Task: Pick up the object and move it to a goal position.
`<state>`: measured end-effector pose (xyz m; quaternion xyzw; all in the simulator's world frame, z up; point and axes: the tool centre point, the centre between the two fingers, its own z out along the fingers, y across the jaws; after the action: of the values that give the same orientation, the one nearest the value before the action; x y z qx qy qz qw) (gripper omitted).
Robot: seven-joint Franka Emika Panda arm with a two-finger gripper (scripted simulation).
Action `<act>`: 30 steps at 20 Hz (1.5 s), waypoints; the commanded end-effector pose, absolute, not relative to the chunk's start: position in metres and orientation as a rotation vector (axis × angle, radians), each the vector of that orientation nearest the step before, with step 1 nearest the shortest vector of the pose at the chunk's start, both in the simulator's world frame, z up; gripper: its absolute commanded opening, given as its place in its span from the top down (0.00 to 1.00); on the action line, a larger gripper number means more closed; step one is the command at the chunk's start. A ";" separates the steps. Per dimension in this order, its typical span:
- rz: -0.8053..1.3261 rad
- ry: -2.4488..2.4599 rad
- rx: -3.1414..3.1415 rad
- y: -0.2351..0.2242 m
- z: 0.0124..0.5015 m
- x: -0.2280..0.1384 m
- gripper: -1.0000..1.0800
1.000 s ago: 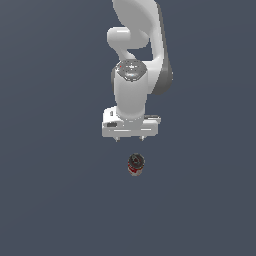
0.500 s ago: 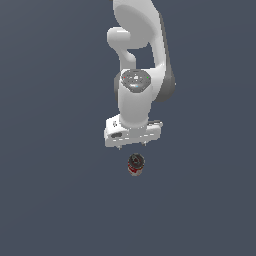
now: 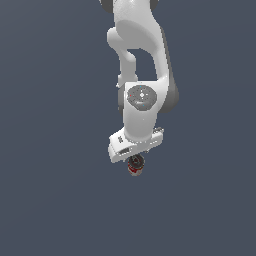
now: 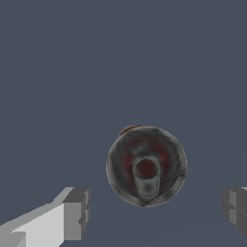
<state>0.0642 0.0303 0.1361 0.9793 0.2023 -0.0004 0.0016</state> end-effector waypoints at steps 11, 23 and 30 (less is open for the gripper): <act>-0.001 0.744 3.052 0.035 0.126 0.073 0.04; 0.000 0.752 3.050 0.035 0.077 0.073 0.04; 0.000 0.752 3.050 0.035 0.077 0.074 1.00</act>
<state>0.0734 0.0348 0.0769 0.9710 0.2390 -0.0007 -0.0001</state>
